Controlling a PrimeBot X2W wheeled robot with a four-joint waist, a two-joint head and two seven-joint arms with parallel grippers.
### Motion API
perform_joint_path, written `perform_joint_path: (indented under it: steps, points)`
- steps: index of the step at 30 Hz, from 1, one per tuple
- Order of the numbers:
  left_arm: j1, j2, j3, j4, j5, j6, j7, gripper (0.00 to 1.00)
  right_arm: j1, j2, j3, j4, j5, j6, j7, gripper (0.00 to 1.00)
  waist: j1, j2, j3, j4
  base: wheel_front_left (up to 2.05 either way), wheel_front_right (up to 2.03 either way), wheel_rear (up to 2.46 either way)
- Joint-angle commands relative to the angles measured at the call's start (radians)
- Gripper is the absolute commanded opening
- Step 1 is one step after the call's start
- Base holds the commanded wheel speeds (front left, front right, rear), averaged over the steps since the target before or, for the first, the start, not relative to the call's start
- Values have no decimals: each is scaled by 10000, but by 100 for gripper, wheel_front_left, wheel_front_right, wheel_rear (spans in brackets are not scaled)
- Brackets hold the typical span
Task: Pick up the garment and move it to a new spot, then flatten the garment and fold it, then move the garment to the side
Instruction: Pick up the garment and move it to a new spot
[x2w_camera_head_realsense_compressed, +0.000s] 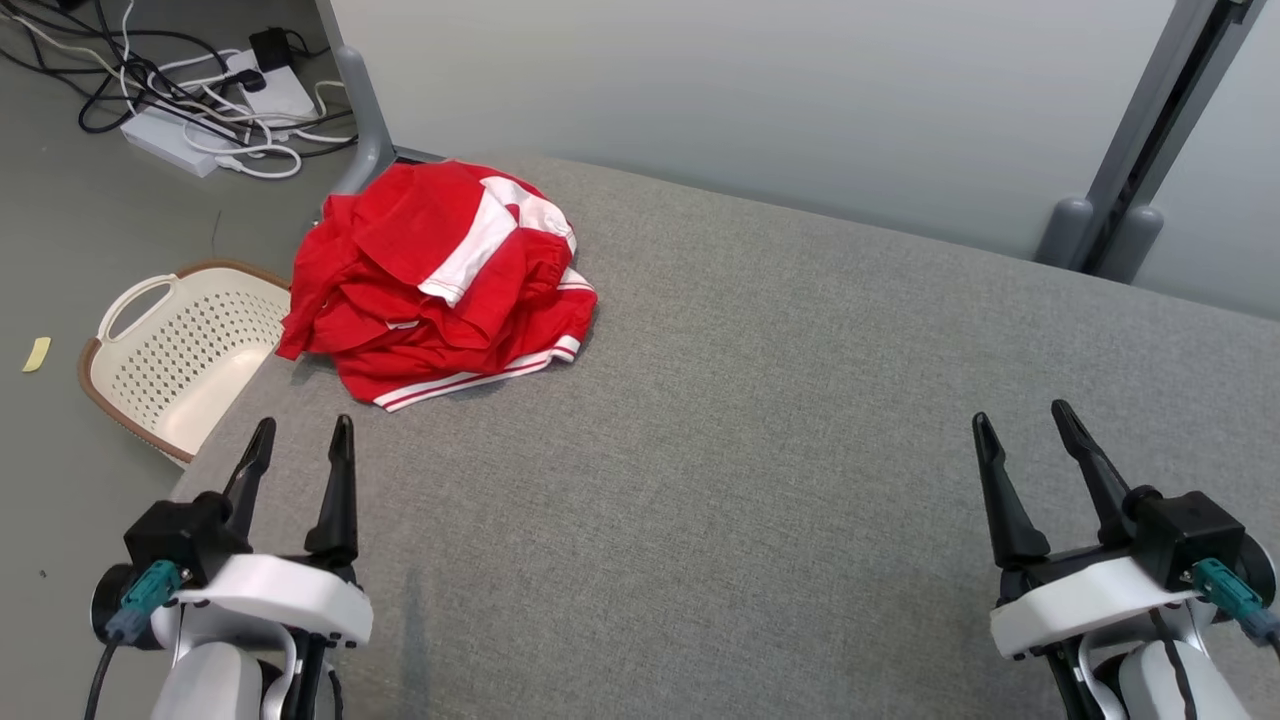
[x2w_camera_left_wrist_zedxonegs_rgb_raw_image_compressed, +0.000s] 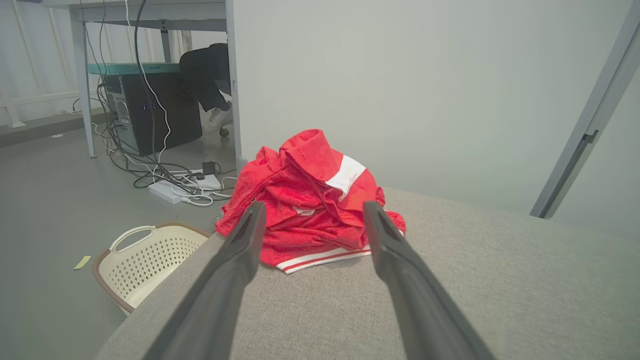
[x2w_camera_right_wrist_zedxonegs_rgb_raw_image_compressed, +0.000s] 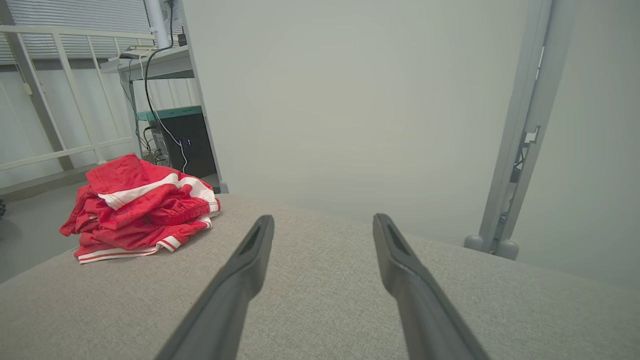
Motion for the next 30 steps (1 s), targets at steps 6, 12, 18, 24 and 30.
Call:
perform_joint_path:
  steps: [6, 12, 18, 24, 30]
  points:
    - [-1158, -103, -53, 91, 64, -13, -4, 100, -530, -463, 0, -97, -301, 22, -14, 100, 0, 0, 887, -251, 0, 0, 0]
    - [-2410, -82, -86, 937, -57, -14, -3, 100, -946, -711, -14, -142, -447, 21, -12, 100, 0, 0, 1800, -660, 0, 0, 0]
    - [-3739, 151, -371, 2490, -535, -12, 66, 100, -1284, -813, 6, -213, -526, 21, 11, 100, 0, 0, 2509, -996, 0, 0, 0]
    - [-5185, 658, -921, 4075, -1232, -12, 384, 100, -1617, -909, -17, -306, -599, 21, 45, 100, 0, 0, 3206, -1283, 0, 0, 0]
    - [-6309, 1168, -1490, 5320, -2099, -6, 901, 100, -1851, -912, -25, -348, -653, 21, 40, 100, 0, 0, 3695, -1457, 0, 0, 0]
